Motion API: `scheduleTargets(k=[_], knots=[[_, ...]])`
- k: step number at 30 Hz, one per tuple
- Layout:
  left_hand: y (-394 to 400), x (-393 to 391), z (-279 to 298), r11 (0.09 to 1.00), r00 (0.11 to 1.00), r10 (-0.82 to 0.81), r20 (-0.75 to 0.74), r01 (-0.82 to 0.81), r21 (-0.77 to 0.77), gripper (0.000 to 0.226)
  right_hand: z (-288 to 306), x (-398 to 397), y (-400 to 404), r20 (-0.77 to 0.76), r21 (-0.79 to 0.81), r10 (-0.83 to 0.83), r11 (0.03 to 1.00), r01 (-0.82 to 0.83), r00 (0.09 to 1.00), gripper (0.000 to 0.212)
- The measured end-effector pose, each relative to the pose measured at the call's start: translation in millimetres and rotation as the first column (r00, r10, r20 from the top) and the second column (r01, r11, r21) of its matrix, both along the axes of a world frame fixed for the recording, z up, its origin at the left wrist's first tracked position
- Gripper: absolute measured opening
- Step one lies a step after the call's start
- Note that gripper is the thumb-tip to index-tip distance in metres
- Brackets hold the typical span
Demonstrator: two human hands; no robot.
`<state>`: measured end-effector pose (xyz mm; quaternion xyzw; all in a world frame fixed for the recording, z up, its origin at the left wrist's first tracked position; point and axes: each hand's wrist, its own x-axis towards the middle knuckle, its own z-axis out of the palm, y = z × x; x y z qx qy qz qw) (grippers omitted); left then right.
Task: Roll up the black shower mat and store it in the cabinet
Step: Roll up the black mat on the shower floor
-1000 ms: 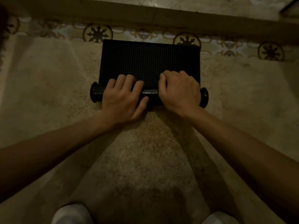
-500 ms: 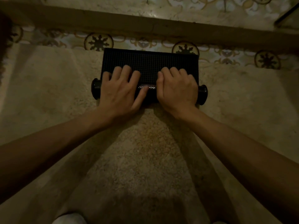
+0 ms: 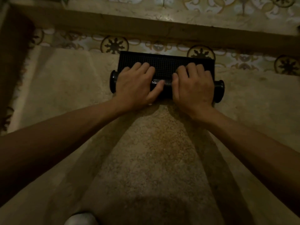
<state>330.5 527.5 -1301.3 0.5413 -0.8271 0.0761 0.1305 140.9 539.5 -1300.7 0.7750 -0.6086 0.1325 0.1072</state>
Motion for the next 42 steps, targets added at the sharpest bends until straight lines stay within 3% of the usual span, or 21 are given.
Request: scheduleTargets(k=[10,14,22,26,33,37,42], knots=[[20.4,-10.1,-7.6,0.997,0.995,0.070,-0.078,-0.073,-0.034,0.041,7.3,-1.6,-26.1,0.112,0.070,-0.063,0.996,0.056,0.992,0.037],[-6.2,-5.4,-1.8,0.999,1.000,0.018,-0.015,-0.018,-0.044,0.042,4.4,0.9,-14.4,0.092,0.017,-0.063,0.998,0.062,0.994,0.039],[-39.2,-14.0,9.5,0.992,0.989,0.125,-0.079,-0.124,0.023,0.046,4.7,1.5,-32.8,0.052,0.005,-0.115,0.993,0.115,0.992,0.041],[-25.5,-10.9,4.0,0.995,0.991,0.089,-0.096,-0.092,-0.034,0.042,7.2,-1.3,-47.6,0.096,0.018,-0.087,0.996,0.086,0.992,0.038],[-35.3,-3.2,-0.2,0.998,1.000,0.006,-0.016,-0.007,-0.060,0.056,-0.5,1.6,-37.3,0.090,-0.054,-0.137,0.988,0.142,0.986,0.039],[-65.4,-12.1,8.0,0.996,0.993,0.089,-0.077,-0.090,-0.008,0.059,-1.8,-2.1,-39.9,0.056,-0.070,-0.153,0.985,0.157,0.987,0.042],[-93.4,-15.3,9.7,0.988,0.989,0.129,-0.074,-0.122,0.093,0.071,7.0,-5.2,-77.8,-0.041,0.021,-0.112,0.993,0.113,0.993,0.048]])
